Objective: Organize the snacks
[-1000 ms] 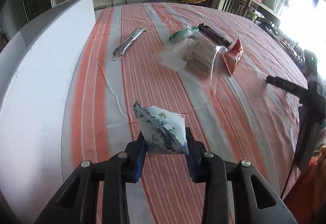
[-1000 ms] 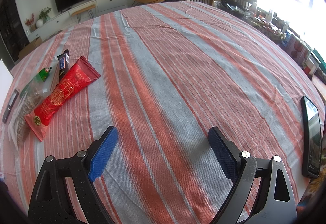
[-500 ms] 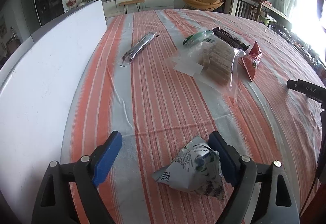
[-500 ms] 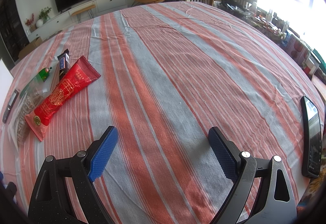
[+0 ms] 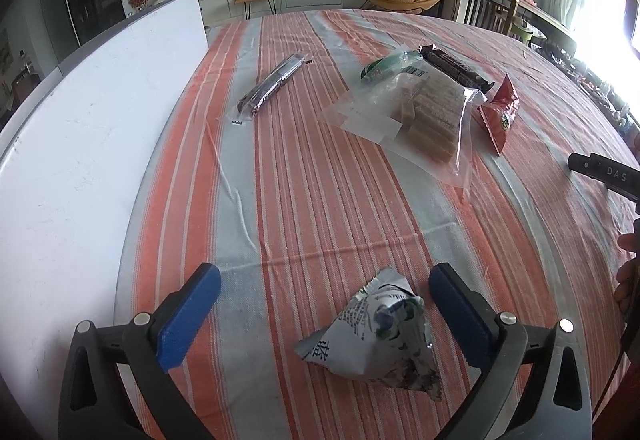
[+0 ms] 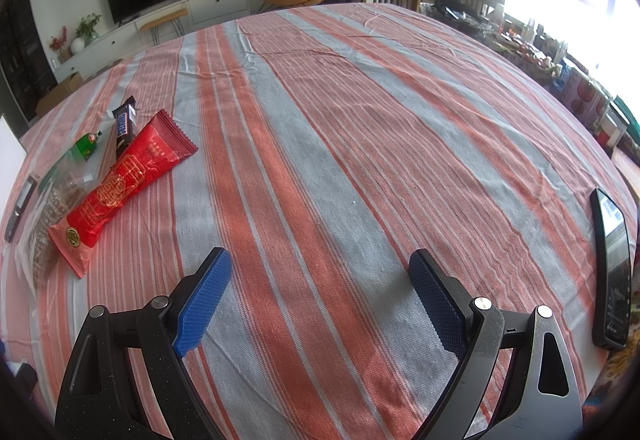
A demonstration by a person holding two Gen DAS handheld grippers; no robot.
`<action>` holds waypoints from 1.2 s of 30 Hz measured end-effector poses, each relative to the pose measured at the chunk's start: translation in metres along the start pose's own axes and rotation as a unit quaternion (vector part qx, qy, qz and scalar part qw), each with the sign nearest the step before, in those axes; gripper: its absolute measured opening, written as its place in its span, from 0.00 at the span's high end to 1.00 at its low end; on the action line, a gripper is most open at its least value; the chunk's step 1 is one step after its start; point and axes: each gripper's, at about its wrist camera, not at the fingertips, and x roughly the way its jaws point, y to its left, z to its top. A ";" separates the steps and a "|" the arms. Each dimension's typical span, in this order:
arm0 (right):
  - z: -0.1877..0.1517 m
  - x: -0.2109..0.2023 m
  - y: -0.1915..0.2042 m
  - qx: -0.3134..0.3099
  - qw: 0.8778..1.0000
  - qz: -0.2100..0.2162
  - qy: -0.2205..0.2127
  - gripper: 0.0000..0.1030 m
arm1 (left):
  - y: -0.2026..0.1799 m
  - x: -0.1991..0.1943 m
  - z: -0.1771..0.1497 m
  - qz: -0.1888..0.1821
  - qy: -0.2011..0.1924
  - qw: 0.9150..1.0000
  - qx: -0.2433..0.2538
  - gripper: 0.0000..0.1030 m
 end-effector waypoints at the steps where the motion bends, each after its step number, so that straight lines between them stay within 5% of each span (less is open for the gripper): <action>1: -0.001 -0.001 0.001 -0.004 1.000 0.003 0.004 0.10 | 0.000 0.000 0.000 0.000 0.000 1.000 0.000 0.00; 5: 0.015 -0.001 -0.007 0.027 0.996 0.038 0.072 0.11 | 0.002 -0.001 0.003 -0.006 0.022 1.000 0.001 0.01; 8: 0.033 -0.003 -0.006 0.094 0.975 0.160 0.120 0.12 | 0.012 -0.005 0.004 -0.027 0.028 0.999 -0.022 0.04; 10: 0.047 -0.003 0.007 0.116 0.962 0.204 0.140 0.12 | 0.016 -0.007 0.005 -0.035 0.030 0.998 -0.033 0.07; 13: 0.060 0.006 0.037 0.133 0.952 0.219 0.169 0.12 | 0.016 -0.007 0.005 -0.033 0.032 0.999 -0.025 0.15; 17: 0.067 0.022 0.083 0.113 0.955 0.205 0.184 0.14 | 0.008 -0.010 0.003 -0.038 0.027 0.999 -0.008 0.29; 18: 0.065 0.025 0.087 0.116 0.956 0.196 0.182 0.15 | 0.006 -0.011 0.002 -0.037 0.021 0.999 -0.001 0.44; 19: 0.062 0.029 0.089 0.120 0.959 0.185 0.178 0.25 | 0.005 -0.013 0.001 -0.034 0.013 0.999 0.007 0.71; 20: 0.059 0.032 0.089 0.119 0.960 0.179 0.178 0.44 | 0.005 -0.015 0.001 -0.031 0.010 0.999 0.011 0.71; 21: 0.056 0.033 0.087 0.124 0.958 0.191 0.174 0.79 | 0.007 -0.016 0.001 -0.040 0.010 0.999 0.007 0.72; 24: 0.048 0.021 0.072 0.129 0.958 0.201 0.158 0.87 | 0.019 -0.028 -0.002 -0.066 0.000 0.998 -0.018 0.73; 29: 0.043 -0.027 0.049 0.094 0.963 0.235 0.096 0.88 | 0.025 -0.054 -0.002 -0.113 -0.018 0.992 -0.049 0.74; 36: 0.030 -0.068 0.033 0.122 0.934 0.325 0.084 0.89 | 0.020 -0.102 0.015 -0.175 -0.058 0.980 -0.073 0.74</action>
